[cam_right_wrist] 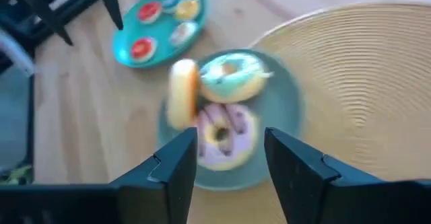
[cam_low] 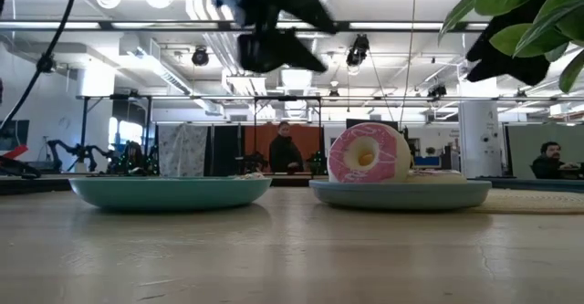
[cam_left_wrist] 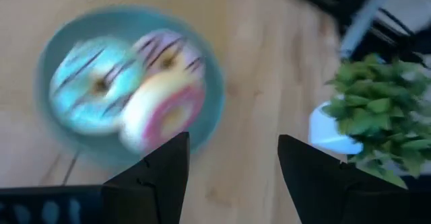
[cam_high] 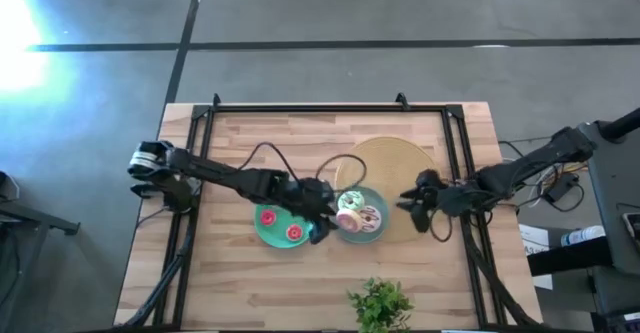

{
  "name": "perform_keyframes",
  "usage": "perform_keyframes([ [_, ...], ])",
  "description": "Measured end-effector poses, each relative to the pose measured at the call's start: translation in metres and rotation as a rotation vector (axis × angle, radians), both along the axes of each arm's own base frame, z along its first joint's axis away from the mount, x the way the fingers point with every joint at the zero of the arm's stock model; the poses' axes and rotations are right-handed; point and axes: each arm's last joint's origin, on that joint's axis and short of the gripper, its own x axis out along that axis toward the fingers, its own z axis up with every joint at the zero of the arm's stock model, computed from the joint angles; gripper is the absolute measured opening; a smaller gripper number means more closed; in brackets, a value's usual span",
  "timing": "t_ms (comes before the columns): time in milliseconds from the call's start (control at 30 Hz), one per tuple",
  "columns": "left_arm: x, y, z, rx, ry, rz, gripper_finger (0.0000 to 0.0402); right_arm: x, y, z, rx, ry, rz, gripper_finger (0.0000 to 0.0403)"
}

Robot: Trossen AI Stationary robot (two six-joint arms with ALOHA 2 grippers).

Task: Pick & Place donuts
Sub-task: Return to Home Position

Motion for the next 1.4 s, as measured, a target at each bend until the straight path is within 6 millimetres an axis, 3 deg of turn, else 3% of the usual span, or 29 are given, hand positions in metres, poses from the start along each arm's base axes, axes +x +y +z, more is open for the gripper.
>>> perform_keyframes([
  [200, -0.033, 0.008, -0.001, -0.240, 0.081, 0.195, 0.0200, -0.038, -0.017, 0.010, 0.153, -0.032, -0.133, 0.0153],
  [300, -0.042, 0.001, 0.007, -0.257, 0.021, 0.169, 0.0200, -0.047, -0.022, 0.016, 0.226, -0.095, -0.158, 0.0150],
  [500, -0.052, -0.003, 0.028, -0.229, -0.185, 0.074, 0.0200, -0.063, -0.031, 0.023, 0.197, -0.183, -0.173, 0.0149],
  [633, -0.058, 0.004, 0.033, -0.234, -0.387, 0.020, 0.0200, -0.067, -0.031, 0.028, 0.099, -0.227, -0.026, 0.0153],
  [800, -0.070, 0.017, 0.015, -0.272, -0.632, -0.041, 0.0200, -0.070, -0.028, 0.030, 0.046, -0.396, 0.200, 0.0150],
  [933, -0.086, 0.027, 0.001, -0.271, -0.828, -0.036, 0.0200, -0.069, -0.025, 0.017, 0.015, -0.591, 0.328, 0.0144],
  [1100, -0.103, 0.038, -0.017, -0.245, -0.914, 0.017, 0.0200, -0.069, -0.025, -0.015, 0.020, -0.722, 0.335, 0.0141],
  [1333, -0.117, 0.048, -0.047, -0.226, -0.809, 0.078, 0.0200, -0.059, -0.022, -0.059, -0.021, -0.590, 0.307, 0.0146],
  [1400, -0.119, 0.048, -0.054, -0.224, -0.767, 0.080, 0.0200, -0.057, -0.021, -0.060, -0.025, -0.575, 0.310, 0.0145],
])
